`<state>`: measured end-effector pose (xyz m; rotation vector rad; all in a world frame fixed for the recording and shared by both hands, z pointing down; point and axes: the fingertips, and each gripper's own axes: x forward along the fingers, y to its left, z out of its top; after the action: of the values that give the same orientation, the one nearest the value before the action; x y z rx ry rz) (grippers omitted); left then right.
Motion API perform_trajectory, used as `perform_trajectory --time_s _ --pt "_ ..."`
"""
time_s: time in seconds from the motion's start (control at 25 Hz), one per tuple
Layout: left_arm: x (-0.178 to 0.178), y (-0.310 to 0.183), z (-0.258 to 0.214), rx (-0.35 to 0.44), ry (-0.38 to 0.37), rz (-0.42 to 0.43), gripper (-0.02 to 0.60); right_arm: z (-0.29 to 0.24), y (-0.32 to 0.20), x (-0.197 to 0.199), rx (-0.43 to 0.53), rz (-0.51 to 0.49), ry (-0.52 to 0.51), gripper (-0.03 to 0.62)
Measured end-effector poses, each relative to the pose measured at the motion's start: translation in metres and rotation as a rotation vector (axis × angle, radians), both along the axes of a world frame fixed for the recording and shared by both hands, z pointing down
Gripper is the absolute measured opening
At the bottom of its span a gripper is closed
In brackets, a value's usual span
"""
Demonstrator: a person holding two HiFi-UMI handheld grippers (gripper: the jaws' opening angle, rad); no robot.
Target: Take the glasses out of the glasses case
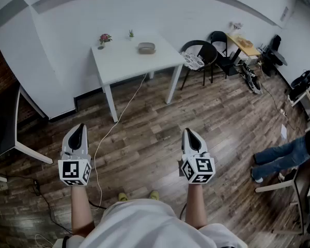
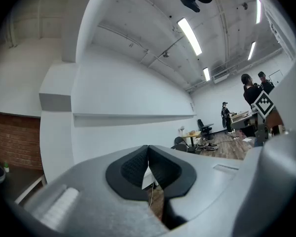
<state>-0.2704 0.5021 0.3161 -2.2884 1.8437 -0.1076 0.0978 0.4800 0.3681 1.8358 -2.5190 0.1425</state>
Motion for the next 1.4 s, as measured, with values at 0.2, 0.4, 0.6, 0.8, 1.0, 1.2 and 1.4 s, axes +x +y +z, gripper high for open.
perform_trajectory --time_s 0.2,0.4,0.6,0.8,1.0,1.2,1.4 --pt "0.001 0.001 0.001 -0.005 -0.001 0.003 0.009 0.001 0.002 0.000 -0.004 0.002 -0.001 0.003" --pt "0.006 0.006 0.005 -0.006 -0.003 0.014 0.009 0.004 0.009 0.002 0.003 -0.007 0.003 0.003" --pt "0.011 0.003 0.004 -0.009 -0.005 0.018 0.011 -0.002 0.008 0.001 0.032 -0.021 0.015 0.003" --pt "0.011 0.005 0.008 -0.013 -0.002 0.016 0.011 0.002 0.010 0.003 0.024 -0.010 0.002 0.003" --pt "0.012 0.007 0.010 -0.017 -0.005 0.007 0.011 0.005 0.012 0.004 0.021 -0.019 -0.007 0.003" --pt "0.015 0.005 0.011 -0.029 -0.001 0.008 0.012 0.005 0.011 0.001 0.015 -0.034 0.004 0.003" --pt "0.016 0.003 0.014 -0.044 0.006 0.020 0.020 0.006 0.010 0.003 0.010 -0.029 -0.008 0.003"
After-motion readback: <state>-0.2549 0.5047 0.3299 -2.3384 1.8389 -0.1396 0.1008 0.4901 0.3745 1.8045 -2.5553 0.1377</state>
